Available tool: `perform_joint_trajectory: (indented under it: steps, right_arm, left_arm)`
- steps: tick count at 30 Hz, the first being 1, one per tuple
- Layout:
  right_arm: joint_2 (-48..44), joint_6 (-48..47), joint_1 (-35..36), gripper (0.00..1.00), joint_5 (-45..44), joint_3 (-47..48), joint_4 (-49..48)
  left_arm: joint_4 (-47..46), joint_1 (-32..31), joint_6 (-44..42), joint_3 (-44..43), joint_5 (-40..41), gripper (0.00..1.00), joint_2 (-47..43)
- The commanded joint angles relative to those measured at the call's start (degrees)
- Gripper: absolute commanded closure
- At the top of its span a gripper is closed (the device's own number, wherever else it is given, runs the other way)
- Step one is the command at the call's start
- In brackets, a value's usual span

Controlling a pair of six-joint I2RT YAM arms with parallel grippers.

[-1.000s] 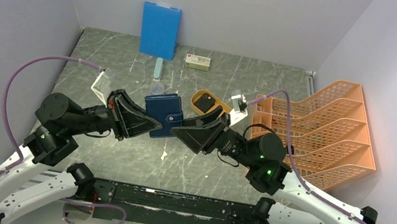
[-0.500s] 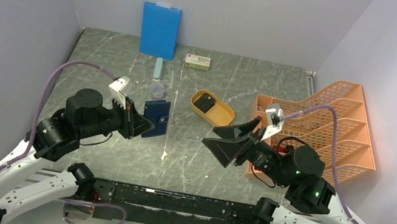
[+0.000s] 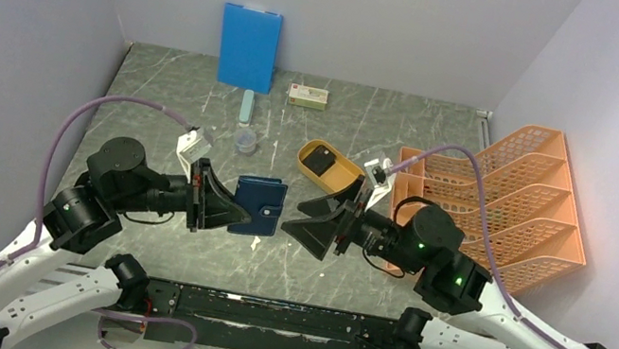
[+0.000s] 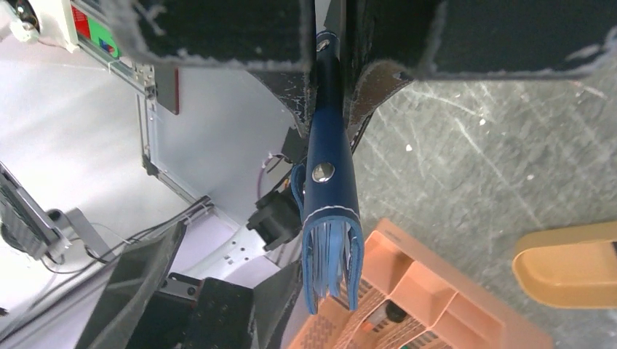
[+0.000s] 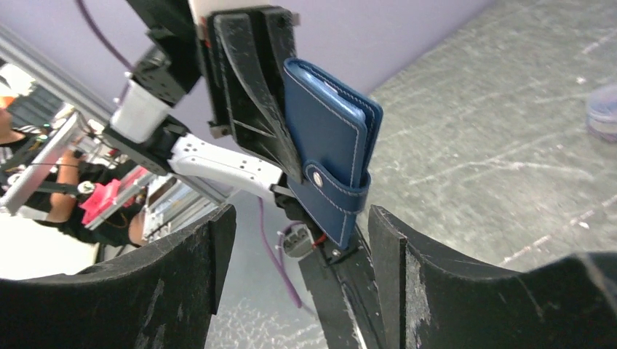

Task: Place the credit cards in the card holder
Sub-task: Adjust the card holder.

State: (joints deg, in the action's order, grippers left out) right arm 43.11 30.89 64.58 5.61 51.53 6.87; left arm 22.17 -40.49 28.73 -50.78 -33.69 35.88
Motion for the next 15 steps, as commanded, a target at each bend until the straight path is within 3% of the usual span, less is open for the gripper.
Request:
perform_joint_trajectory:
  steps: [1,10,15]
  right_arm:
    - [0.39,1.53,0.10,0.30,4.31,2.28,-6.33]
    - [4.67,1.59,0.10,0.42,7.68,3.94,-9.04]
    - [4.49,0.89,0.14,0.45,4.90,3.87,-8.88]
  left_arm:
    - [-8.89,0.15,1.41,1.56,-7.15,0.95,-1.21]
    - [-10.08,0.17,0.22,1.00,-10.11,0.95,-0.63]
    - [-10.31,0.17,0.52,1.61,-10.84,0.95,-1.43]
